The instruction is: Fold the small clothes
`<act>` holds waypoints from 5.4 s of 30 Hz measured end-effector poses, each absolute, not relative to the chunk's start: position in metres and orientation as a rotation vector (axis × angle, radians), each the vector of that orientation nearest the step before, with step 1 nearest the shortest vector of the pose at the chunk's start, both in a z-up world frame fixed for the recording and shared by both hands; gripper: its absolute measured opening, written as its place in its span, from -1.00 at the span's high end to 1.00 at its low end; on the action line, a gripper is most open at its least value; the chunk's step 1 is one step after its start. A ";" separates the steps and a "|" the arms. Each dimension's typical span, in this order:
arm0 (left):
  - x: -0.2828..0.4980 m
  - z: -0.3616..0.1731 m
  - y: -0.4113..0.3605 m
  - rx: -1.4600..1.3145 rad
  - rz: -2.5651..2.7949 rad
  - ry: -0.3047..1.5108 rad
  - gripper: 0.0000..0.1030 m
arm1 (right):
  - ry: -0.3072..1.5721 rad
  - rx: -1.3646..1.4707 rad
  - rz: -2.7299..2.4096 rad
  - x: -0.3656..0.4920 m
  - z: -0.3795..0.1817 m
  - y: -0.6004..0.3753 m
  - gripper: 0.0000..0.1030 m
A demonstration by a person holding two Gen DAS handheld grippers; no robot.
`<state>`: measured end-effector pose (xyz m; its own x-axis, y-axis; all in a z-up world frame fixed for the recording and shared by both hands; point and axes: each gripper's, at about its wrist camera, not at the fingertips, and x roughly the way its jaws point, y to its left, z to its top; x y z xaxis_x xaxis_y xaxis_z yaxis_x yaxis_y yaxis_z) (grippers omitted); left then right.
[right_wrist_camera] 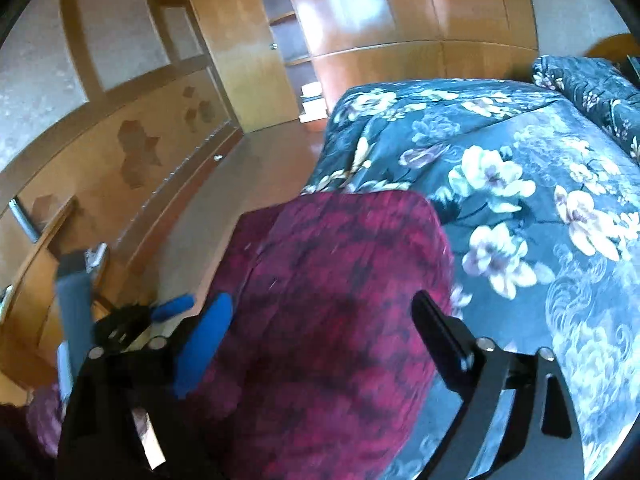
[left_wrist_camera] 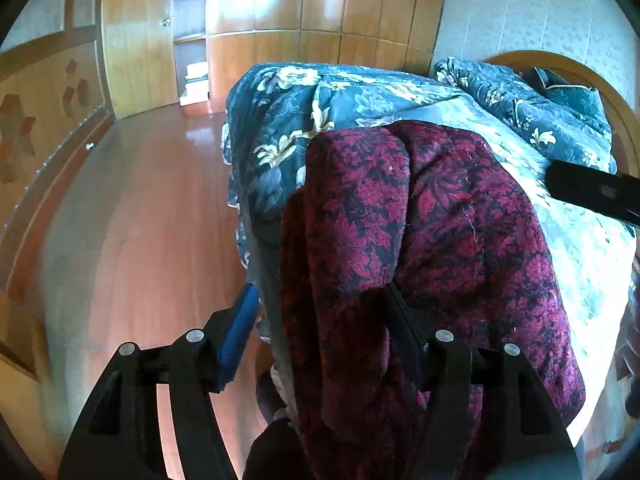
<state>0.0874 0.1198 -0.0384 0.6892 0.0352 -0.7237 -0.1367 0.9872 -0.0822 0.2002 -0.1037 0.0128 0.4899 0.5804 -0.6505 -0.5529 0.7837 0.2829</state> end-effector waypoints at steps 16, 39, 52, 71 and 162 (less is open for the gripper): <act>0.095 -0.053 0.124 -0.163 0.070 0.828 -0.24 | 0.948 0.064 0.595 0.254 -0.042 -0.101 -0.96; 0.114 -0.120 0.189 -0.713 -0.249 0.907 -0.45 | 1.137 0.650 0.968 0.228 -0.117 -0.159 -0.97; 0.113 -0.065 0.151 -0.782 -0.463 0.785 -0.03 | 0.956 0.534 1.038 0.189 -0.036 -0.165 -0.40; 0.285 -0.094 -0.085 -0.337 -0.514 1.025 0.03 | 1.065 0.622 0.553 0.296 -0.111 -0.393 -0.50; 0.033 0.035 -0.076 0.013 -0.098 0.582 -0.93 | 0.665 0.158 -0.139 0.024 0.012 -0.264 -0.96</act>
